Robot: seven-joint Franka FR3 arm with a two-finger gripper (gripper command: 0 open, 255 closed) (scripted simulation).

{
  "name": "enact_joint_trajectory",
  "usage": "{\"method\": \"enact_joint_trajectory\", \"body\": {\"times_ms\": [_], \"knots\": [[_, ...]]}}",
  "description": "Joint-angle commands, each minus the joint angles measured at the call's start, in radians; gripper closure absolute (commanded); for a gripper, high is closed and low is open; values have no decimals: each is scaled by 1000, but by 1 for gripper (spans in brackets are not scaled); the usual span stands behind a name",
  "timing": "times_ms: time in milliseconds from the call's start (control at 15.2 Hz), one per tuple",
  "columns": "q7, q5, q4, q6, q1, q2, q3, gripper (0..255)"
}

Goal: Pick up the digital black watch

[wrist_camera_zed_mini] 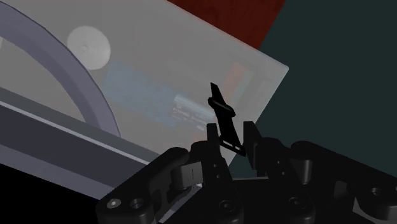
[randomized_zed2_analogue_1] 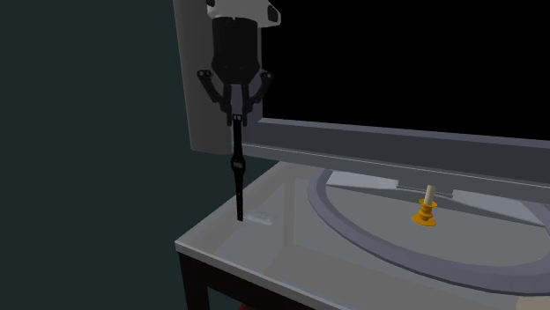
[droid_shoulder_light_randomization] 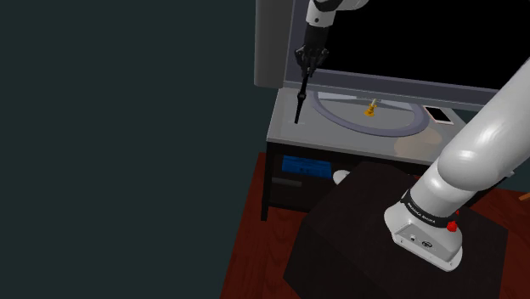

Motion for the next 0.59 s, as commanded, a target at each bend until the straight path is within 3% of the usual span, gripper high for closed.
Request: {"method": "enact_joint_trajectory", "body": {"times_ms": [0, 528], "knots": [[1, 0, 20, -26, 0, -6, 0, 255], [4, -1, 92, -108, 0, -15, 0, 255]]}}
